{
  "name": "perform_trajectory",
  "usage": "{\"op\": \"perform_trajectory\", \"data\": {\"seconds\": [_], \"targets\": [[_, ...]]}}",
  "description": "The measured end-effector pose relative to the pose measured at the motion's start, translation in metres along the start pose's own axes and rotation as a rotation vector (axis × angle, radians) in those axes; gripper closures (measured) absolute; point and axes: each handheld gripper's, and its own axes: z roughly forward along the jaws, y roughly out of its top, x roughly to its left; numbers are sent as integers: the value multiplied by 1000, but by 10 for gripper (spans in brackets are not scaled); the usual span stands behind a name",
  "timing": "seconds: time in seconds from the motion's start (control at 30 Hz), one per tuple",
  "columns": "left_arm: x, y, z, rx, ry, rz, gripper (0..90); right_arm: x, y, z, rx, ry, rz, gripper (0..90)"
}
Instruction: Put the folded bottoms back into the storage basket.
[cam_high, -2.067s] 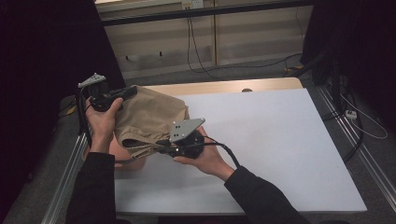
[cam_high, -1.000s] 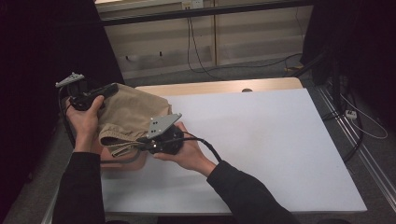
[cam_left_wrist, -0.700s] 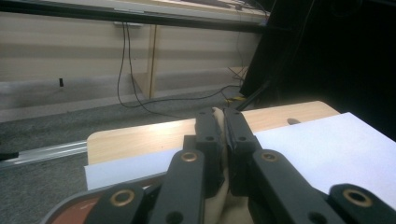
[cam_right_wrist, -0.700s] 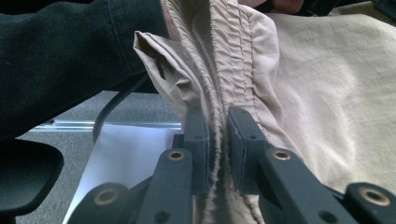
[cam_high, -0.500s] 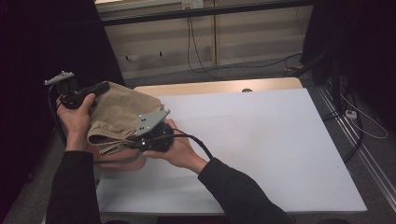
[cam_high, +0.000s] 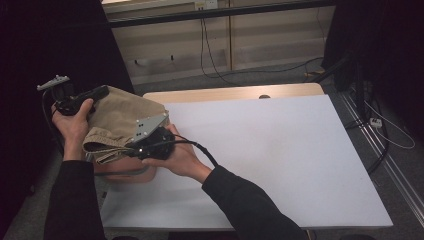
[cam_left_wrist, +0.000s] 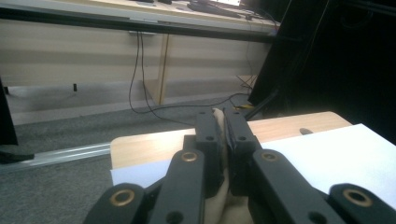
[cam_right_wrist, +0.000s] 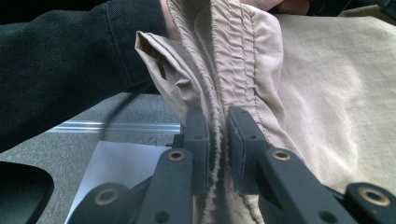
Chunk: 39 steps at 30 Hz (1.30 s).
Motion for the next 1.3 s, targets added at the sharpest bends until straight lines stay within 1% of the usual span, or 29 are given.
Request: {"op": "perform_trajectory", "data": {"seconds": [0.07,0.1,0.17,0.27,0.33,0.37,0.47,0.5,0.53,0.6,0.67,0.77,0.9,1.03,1.13,1.2,1.23,1.3], "targets": [[3,1,-1,-7,-2,5,865,-1,3,2,2,-1,1,787],[5,1,-2,-3,1,6,865,-1,4,4,2,3,1,787],[10,0,-2,5,7,1,865,-1,6,8,8,2,3,788],[17,-3,-2,2,10,-9,865,-2,7,14,10,1,4,788],[21,-5,-1,13,19,-16,865,-2,7,20,14,2,9,788],[24,-6,0,9,13,-21,864,-2,6,23,16,1,12,787],[31,-11,2,4,6,-33,865,-1,6,29,26,-10,9,788],[33,-12,2,10,10,-32,864,0,5,32,32,-24,1,787],[35,-15,4,5,1,-43,865,1,5,33,34,-25,1,787],[40,-21,5,15,3,-50,864,2,2,37,44,-22,4,787],[43,-25,5,9,-1,-59,865,2,0,41,50,-21,8,787],[48,-28,5,13,-4,-64,864,4,-3,47,54,-22,13,787],[52,-29,7,16,-5,-64,864,10,-6,58,66,-42,5,787],[56,-30,10,25,-4,-55,864,11,-7,64,67,-53,7,787],[59,-32,11,28,0,-64,864,11,-9,66,68,-57,14,787],[61,-34,11,30,5,-58,864,11,-10,68,66,-58,19,786],[62,-35,11,28,6,-64,864,11,-10,69,67,-58,22,786],[64,-37,11,33,7,-63,864,11,-11,71,66,-57,25,786]]}}
